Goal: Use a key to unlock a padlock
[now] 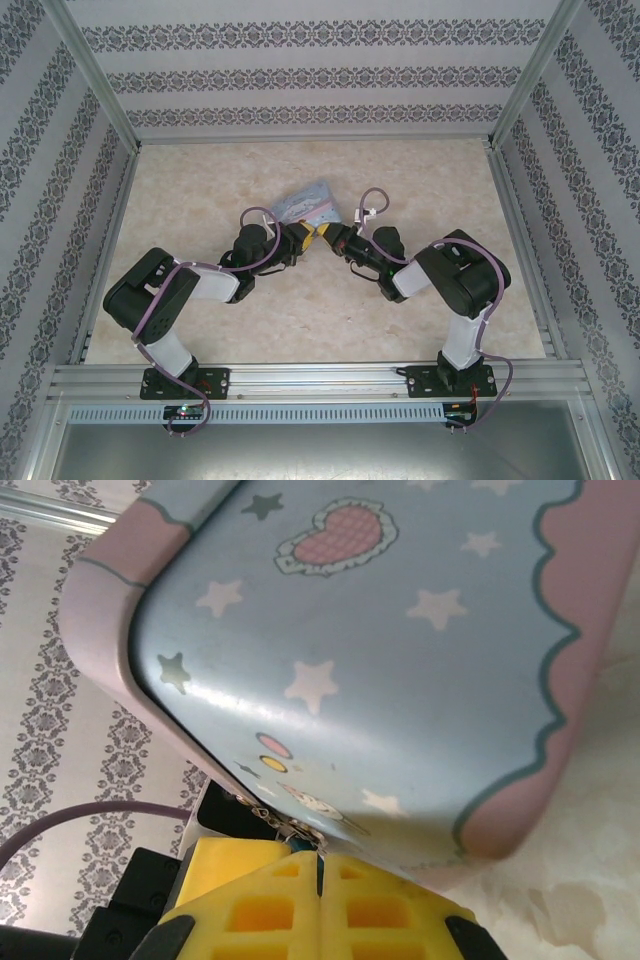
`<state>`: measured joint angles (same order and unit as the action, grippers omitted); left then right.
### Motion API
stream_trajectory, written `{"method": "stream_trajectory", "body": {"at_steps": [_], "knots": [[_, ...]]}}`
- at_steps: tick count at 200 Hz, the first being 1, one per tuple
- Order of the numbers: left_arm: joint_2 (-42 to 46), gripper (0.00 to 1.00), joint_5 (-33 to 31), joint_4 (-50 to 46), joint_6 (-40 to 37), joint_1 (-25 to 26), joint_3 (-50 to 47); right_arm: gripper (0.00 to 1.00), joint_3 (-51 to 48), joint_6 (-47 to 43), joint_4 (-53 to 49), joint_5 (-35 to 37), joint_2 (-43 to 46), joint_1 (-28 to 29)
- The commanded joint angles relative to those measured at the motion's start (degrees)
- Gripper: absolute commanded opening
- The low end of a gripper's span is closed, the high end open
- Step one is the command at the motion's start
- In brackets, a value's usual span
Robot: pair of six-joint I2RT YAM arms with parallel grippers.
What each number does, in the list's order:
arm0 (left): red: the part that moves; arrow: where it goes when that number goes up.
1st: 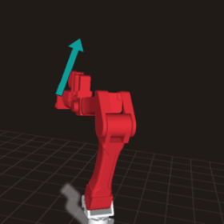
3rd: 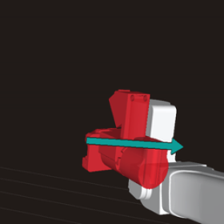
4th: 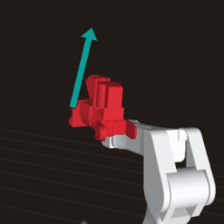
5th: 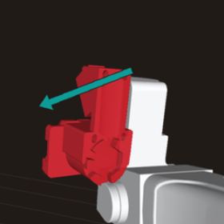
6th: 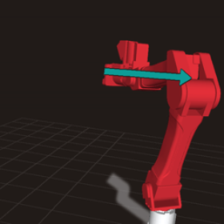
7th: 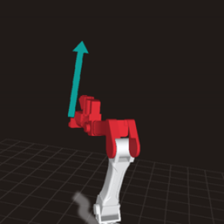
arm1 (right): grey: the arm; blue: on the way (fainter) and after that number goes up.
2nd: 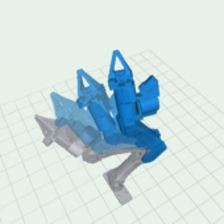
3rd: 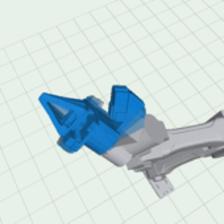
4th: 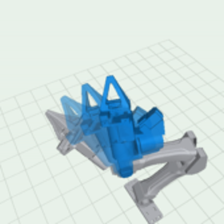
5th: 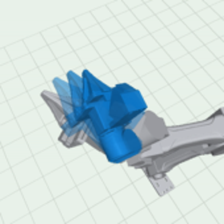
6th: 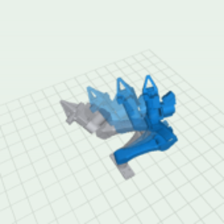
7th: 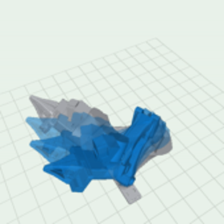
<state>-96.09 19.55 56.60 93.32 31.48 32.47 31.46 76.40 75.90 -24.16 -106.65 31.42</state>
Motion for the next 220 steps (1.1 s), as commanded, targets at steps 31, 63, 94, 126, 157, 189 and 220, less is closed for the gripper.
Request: {"method": "stream_trajectory", "body": {"at_steps": [31, 63, 94, 126, 157, 189, 220], "knots": [[1.17, 0.00, 8.99, 6.24, -1.12, 3.68, 0.21, 0.00, 3.79, 0.62, 1.17, -4.27, -1.40, 3.97], [0.69, 0.00, 5.42, 2.92, -4.82, 3.19, -1.83, 0.19, 1.69, 0.92, 1.18, -4.20, -1.26, 1.98], [-0.65, 0.00, 3.33, 2.49, -7.43, 2.25, -3.18, 0.38, -2.52, 0.29, 0.42, -4.34, 0.45, -0.22], [-0.71, 0.00, 3.19, 0.26, -9.24, 1.66, -2.82, 0.52, -7.45, -0.78, -0.62, -5.33, 2.20, -2.03], [-0.33, 0.00, 3.91, -1.94, -10.85, 1.40, -2.32, 0.58, -12.71, -2.88, -3.54, -6.44, 6.11, -3.46], [-0.63, 0.00, 5.84, -4.25, -12.05, 1.04, -1.51, 0.58, -15.82, -8.44, -13.73, -6.77, 14.91, -3.65], [-0.96, 0.00, 7.89, -7.21, -13.41, 0.92, -0.37, 0.57, -12.24, -22.26, -40.38, -3.41, 27.43, -2.60]]}}
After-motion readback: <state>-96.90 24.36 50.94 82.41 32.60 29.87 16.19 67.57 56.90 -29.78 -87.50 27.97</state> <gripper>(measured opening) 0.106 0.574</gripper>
